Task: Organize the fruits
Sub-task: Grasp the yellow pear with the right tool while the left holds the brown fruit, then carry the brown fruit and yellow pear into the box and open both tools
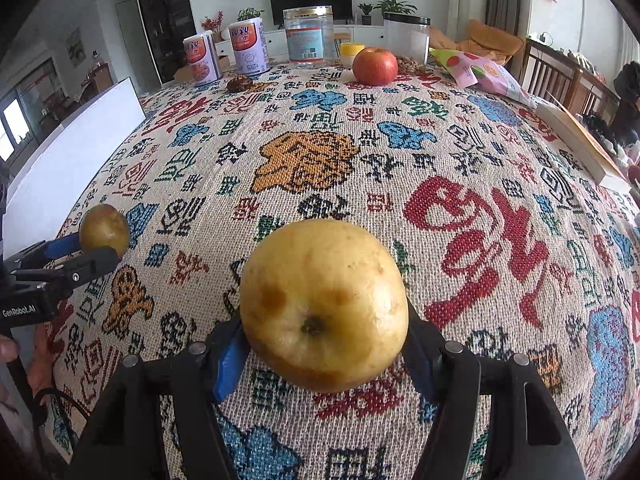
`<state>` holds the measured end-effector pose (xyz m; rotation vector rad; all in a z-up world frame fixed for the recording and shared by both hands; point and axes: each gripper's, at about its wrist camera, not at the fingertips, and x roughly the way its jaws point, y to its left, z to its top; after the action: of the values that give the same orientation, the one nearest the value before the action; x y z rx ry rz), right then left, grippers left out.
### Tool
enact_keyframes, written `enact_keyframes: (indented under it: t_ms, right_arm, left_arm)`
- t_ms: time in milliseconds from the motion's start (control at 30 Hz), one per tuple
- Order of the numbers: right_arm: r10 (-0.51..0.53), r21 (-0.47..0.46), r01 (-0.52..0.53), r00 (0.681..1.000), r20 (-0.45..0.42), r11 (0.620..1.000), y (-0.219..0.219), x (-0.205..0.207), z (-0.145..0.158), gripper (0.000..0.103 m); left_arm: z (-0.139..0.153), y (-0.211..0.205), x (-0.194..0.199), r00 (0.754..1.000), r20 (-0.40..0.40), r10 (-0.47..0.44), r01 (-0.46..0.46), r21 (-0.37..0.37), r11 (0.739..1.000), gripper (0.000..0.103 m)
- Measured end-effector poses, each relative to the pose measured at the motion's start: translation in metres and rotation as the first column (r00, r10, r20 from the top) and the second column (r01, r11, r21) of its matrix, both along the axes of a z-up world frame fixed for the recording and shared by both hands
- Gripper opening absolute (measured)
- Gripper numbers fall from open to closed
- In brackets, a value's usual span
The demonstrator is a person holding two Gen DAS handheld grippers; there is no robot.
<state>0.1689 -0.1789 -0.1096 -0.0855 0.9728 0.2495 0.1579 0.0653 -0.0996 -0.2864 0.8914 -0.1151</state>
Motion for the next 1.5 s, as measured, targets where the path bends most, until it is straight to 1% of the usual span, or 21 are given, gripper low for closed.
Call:
enact_keyframes:
  t_ms: [67,100,167,200,233,300,333,367,400,433,467,500,600,700,833,933,1033,1100,1200,1367,1500]
  right_arm:
    - [-0.023,0.027,0.022,0.999,0.032,0.999,-0.006,-0.009,-0.001,0.091]
    - [-0.029,0.050,0.028,0.999,0.034,0.998,-0.009,-0.013,-0.005,0.093]
    - [-0.034,0.066,0.030,0.998,0.052,0.997,-0.012,-0.013,0.000,0.093]
    - [-0.037,0.081,0.033,0.998,0.052,0.996,-0.014,-0.013,0.000,0.093]
    - [-0.039,0.097,0.035,0.998,0.044,0.995,-0.017,-0.012,-0.001,0.093]
    - [-0.042,0.104,0.036,0.998,0.049,0.994,-0.018,-0.013,0.001,0.093]
    - [-0.040,0.103,0.034,0.997,0.062,0.994,-0.018,-0.015,0.003,0.093]
    - [-0.036,0.105,0.028,0.996,0.083,0.994,-0.017,-0.017,0.007,0.091]
    - [-0.032,0.105,0.021,0.994,0.107,0.994,-0.015,-0.019,0.011,0.090]
    - [-0.024,0.105,0.011,0.992,0.121,0.994,-0.012,-0.021,0.014,0.083]
    - [-0.013,0.110,0.000,0.992,0.123,0.994,-0.010,-0.021,0.014,0.071]
    - [-0.005,0.111,-0.008,0.993,0.115,0.994,-0.007,-0.019,0.012,0.069]
    - [-0.012,0.113,-0.002,0.993,0.121,0.994,-0.006,-0.019,0.012,0.069]
    - [-0.034,0.169,0.015,0.994,0.107,0.986,-0.015,-0.022,0.013,0.068]
    - [-0.050,0.260,0.028,0.995,0.081,0.965,-0.025,-0.025,0.013,0.068]
    - [-0.047,0.307,0.021,0.996,0.077,0.952,-0.028,-0.027,0.015,0.068]
    - [-0.041,0.321,0.013,0.996,0.080,0.947,-0.027,-0.029,0.016,0.068]
    - [-0.032,0.328,0.003,0.996,0.083,0.945,-0.025,-0.032,0.017,0.068]
    - [-0.016,0.329,-0.010,0.997,0.077,0.944,-0.021,-0.034,0.017,0.068]
    - [0.003,0.312,-0.026,0.997,0.073,0.950,-0.014,-0.034,0.015,0.068]
    - [-0.017,0.354,-0.003,0.998,0.052,0.935,-0.015,-0.036,0.015,0.068]
  left_arm:
    - [0.002,-0.006,0.004,1.000,-0.021,-0.002,0.003,0.023,1.000,0.101]
    - [0.002,-0.011,0.009,0.999,-0.028,-0.016,0.017,0.041,0.999,0.101]
    - [-0.002,-0.025,0.017,0.998,-0.050,-0.041,0.047,0.116,0.992,0.100]
    - [-0.004,-0.032,0.020,0.997,-0.055,-0.049,0.058,0.161,0.985,0.100]
    - [-0.004,-0.037,0.022,0.997,-0.053,-0.059,0.068,0.188,0.980,0.099]
    - [-0.005,-0.041,0.024,0.997,-0.044,-0.064,0.072,0.203,0.977,0.098]
    - [-0.004,-0.041,0.024,0.998,-0.030,-0.064,0.068,0.202,0.977,0.092]
    - [-0.003,-0.040,0.023,0.998,-0.018,-0.064,0.066,0.204,0.977,0.079]
    - [-0.003,-0.041,0.023,0.998,-0.022,-0.066,0.069,0.223,0.972,0.053]
    - [-0.003,-0.042,0.023,0.998,-0.019,-0.063,0.066,0.257,0.964,0.050]
    - [-0.004,-0.041,0.023,0.998,-0.021,-0.065,0.068,0.258,0.964,0.050]
    - [-0.003,-0.039,0.022,0.998,-0.020,-0.058,0.061,0.246,0.967,0.049]
    - [0.001,-0.030,0.013,0.999,-0.038,-0.028,0.035,0.187,0.982,0.049]
    - [0.011,-0.023,-0.003,0.999,-0.044,-0.012,0.016,0.103,0.995,0.049]
    - [0.029,-0.017,-0.028,0.999,-0.032,-0.012,0.014,0.040,0.999,0.049]
    - [0.046,-0.009,-0.047,1.000,-0.016,-0.015,0.016,0.008,1.000,0.049]
    - [0.067,0.003,-0.067,1.000,0.005,-0.008,0.008,-0.031,0.999,0.049]
    - [0.083,0.014,-0.083,1.000,0.031,0.001,0.001,-0.067,0.998,0.049]
    - [0.105,0.033,-0.106,0.996,0.080,0.034,-0.027,-0.082,0.996,0.049]
    - [0.122,0.062,-0.122,0.992,0.086,0.087,-0.075,-0.140,0.987,0.049]
    - [0.136,0.081,-0.131,0.987,0.104,0.120,-0.101,-0.172,0.980,0.049]
